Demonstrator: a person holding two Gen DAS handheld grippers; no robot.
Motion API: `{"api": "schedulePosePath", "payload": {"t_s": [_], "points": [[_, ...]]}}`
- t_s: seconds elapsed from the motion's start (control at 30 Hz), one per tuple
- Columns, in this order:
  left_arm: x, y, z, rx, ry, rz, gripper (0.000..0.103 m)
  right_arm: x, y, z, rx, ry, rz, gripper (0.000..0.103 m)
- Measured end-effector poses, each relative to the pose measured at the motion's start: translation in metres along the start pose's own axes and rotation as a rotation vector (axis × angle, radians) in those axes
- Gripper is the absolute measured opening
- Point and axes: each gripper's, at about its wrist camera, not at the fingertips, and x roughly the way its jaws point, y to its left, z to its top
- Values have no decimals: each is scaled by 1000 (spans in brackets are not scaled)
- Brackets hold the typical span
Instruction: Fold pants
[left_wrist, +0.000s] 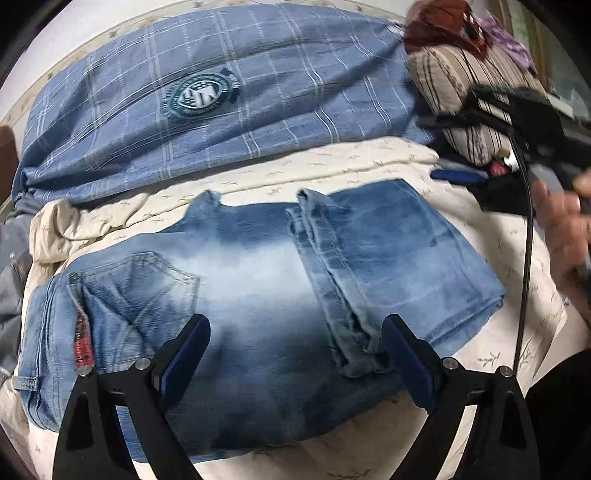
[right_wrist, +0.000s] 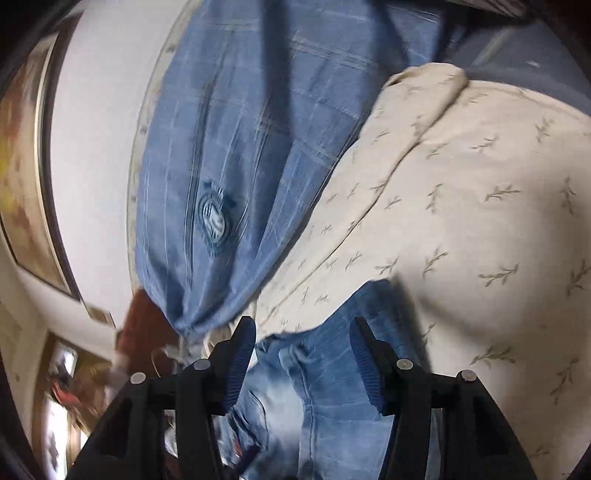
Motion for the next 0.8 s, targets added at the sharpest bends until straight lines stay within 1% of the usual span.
{"api": "schedulePosePath", "payload": {"t_s": [0.1,0.13,0.2,0.3,0.37,0.4,0.47,0.57,0.63,0.7,0.8], "points": [[10,-4,-1,22,31,1,94,20,-2,3,32,24,34,57],[11,-4,-2,22,36,-3,94,29,-3,3,36,31,25,57],[11,-3,-4,15,37,-11,94,45,-7,3,35,44,-23,57],[10,-3,-5,13,40,-16,94,68,-24,4,45,95,-108,58],[7,-3,-4,23,28,-6,94,64,-19,4,42,85,-95,58],[4,-3,-3,26,19,3,94,61,-14,4,30,84,-70,59],[-2,0,-2,29,-8,18,94,56,-3,2,14,95,9,59],[-17,8,-2,26,-60,51,94,65,14,-14,-8,153,90,59],[-24,17,-2,18,-79,65,94,75,26,-23,-34,181,114,59],[-29,27,-4,15,-88,102,94,90,37,-34,-51,214,133,59],[-36,43,-7,-2,-99,139,94,114,38,-48,-47,254,108,59]]}}
